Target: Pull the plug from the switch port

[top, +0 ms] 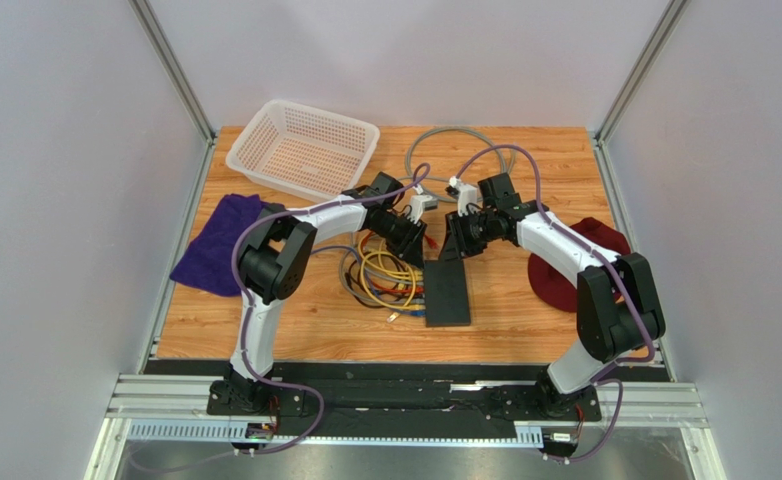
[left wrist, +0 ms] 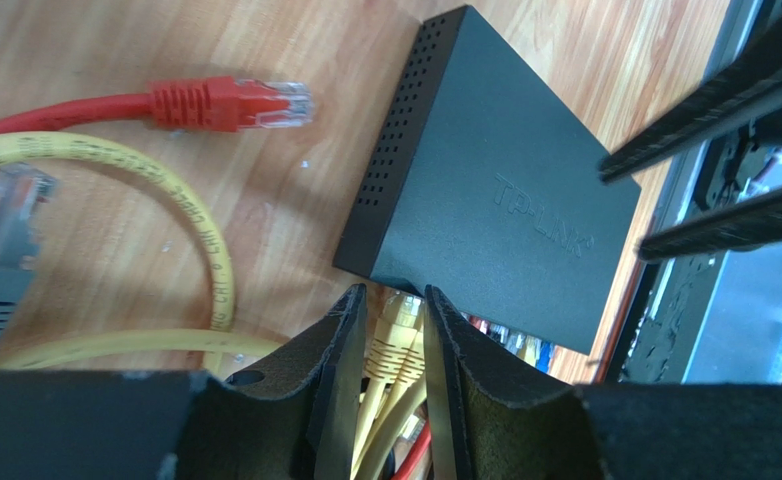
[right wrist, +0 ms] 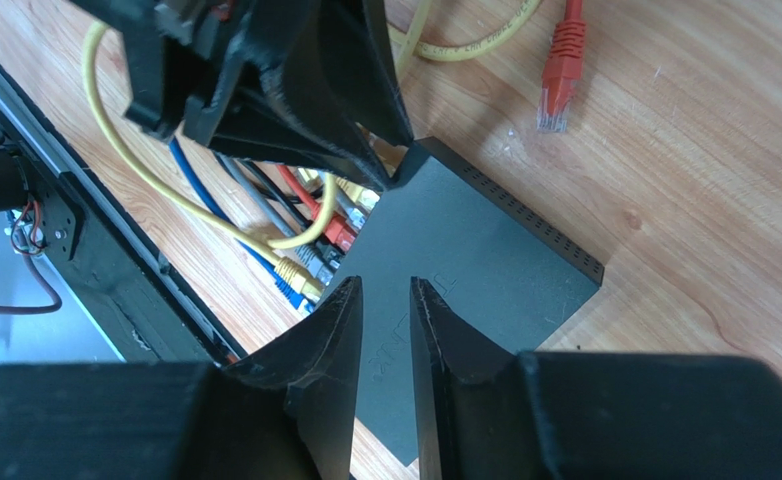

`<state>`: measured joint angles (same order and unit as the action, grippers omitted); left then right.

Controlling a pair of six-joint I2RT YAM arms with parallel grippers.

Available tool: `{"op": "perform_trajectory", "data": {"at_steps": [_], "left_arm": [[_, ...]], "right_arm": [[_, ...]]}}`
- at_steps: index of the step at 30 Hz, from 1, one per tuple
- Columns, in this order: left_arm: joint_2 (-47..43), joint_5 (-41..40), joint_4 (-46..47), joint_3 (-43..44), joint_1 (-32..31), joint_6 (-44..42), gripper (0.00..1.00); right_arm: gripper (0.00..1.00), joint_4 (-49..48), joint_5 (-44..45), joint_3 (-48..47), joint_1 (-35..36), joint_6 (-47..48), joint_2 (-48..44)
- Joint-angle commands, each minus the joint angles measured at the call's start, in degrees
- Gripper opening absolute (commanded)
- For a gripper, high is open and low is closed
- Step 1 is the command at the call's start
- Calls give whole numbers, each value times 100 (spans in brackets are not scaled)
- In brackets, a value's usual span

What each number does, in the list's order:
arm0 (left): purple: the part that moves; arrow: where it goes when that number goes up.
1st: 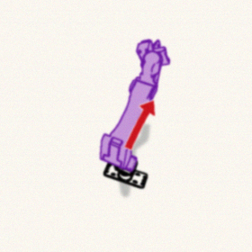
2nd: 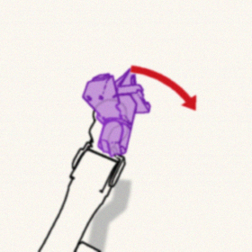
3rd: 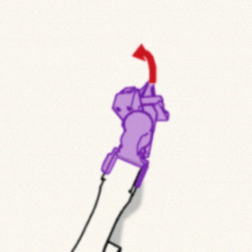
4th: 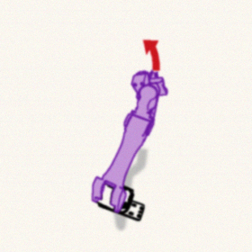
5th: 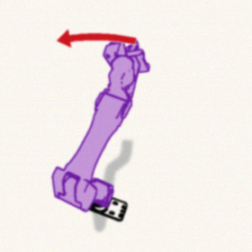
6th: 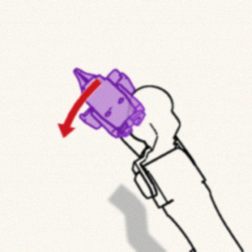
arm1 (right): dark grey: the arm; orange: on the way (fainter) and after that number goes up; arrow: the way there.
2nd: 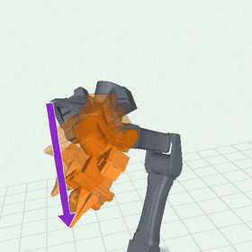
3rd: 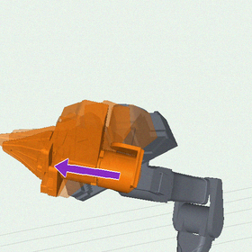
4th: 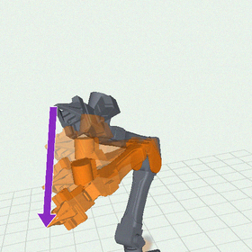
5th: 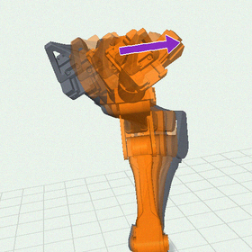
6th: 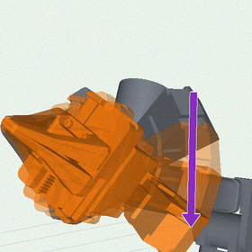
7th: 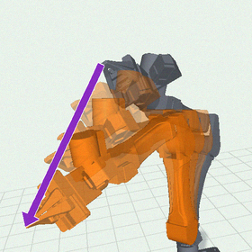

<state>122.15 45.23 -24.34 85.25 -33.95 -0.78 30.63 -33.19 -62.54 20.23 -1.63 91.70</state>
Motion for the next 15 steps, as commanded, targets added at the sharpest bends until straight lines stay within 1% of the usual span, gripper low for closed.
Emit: {"op": "perform_trajectory", "data": {"at_steps": [1, 5, 6, 7, 8, 15], "left_arm": [[-446, 29, -308, -61, -23, -423, 36], [-473, 12, -370, -149, -23, -502, 37], [-464, 21, -413, -123, -23, -563, 39], [-403, 38, -483, -71, -15, -599, 40], [-367, 56, -667, -27, -23, -634, 40], [-78, 416, -888, 219, -23, -757, 42]], "right_arm": [[27, -260, -188, 181, 51, 136, 50], [27, -163, -196, 304, 113, 548, 84], [29, -198, -205, 382, 122, 584, 67], [33, -242, -179, 514, 139, 585, 41], [34, -259, -153, 576, 139, 585, -11], [39, -304, -249, 656, 174, 646, 5]]}}
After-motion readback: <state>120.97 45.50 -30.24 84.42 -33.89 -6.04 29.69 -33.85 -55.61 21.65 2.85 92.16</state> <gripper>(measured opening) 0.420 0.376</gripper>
